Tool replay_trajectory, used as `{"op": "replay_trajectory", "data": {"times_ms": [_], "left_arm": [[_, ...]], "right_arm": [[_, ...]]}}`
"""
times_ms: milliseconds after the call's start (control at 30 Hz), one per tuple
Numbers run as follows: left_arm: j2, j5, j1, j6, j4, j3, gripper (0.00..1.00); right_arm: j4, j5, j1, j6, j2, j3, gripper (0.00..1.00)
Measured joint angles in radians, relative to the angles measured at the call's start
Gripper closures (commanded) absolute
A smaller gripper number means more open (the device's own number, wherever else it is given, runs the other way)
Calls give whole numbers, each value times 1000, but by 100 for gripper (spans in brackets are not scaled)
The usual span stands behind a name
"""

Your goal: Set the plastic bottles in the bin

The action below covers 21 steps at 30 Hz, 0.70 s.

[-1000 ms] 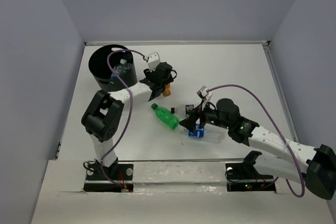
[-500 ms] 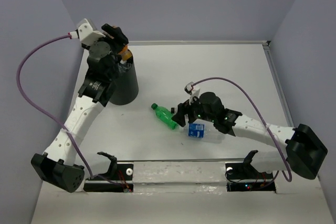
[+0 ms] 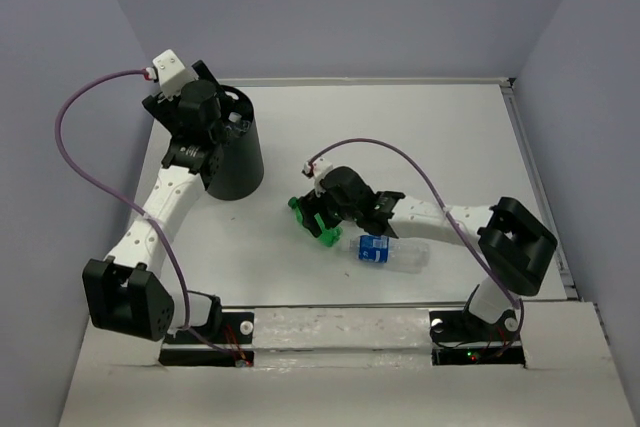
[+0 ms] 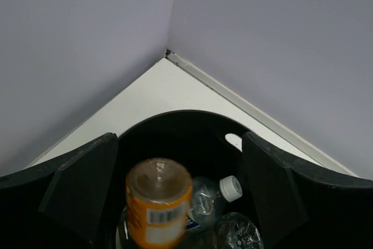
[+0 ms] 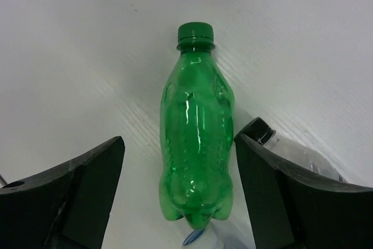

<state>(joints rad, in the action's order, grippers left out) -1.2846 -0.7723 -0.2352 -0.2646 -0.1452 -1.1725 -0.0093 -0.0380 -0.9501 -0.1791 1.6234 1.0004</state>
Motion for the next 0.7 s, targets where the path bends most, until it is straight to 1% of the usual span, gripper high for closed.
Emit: {"op": "replay_trajectory", "data": {"times_ms": [133, 233, 300, 333, 367, 433, 467, 533, 600, 667, 700], "left_arm": [[-12, 8, 2, 0, 16, 0, 1], [29, 44, 2, -12, 43, 0, 1], [132, 126, 2, -43, 94, 0, 1], [146, 133, 2, -45, 96, 0, 1], [212, 183, 2, -62, 101, 6, 1], [326, 259, 2, -85, 109, 36, 1], [391, 294, 2, -98, 115, 54, 1], [468, 343, 2, -111, 124, 76, 1], [588, 404, 2, -116, 129, 114, 1], [649, 437, 2, -115, 130, 150, 1], [692, 462, 2, -114, 142, 194, 1]], "right_arm": [[-44, -61, -12, 39, 75, 87, 22], [-72, -102, -22, 60, 139, 140, 27], [-89, -121, -35, 70, 179, 164, 30], [-97, -125, -42, 73, 192, 169, 30], [-102, -130, -47, 78, 201, 174, 34], [-125, -144, -68, 87, 236, 200, 38], [-129, -152, -79, 89, 251, 219, 44], [-135, -166, -97, 98, 278, 253, 44], [-138, -180, -119, 101, 312, 295, 44], [-141, -191, -130, 101, 329, 316, 40], [-143, -195, -132, 101, 338, 330, 36]]}}
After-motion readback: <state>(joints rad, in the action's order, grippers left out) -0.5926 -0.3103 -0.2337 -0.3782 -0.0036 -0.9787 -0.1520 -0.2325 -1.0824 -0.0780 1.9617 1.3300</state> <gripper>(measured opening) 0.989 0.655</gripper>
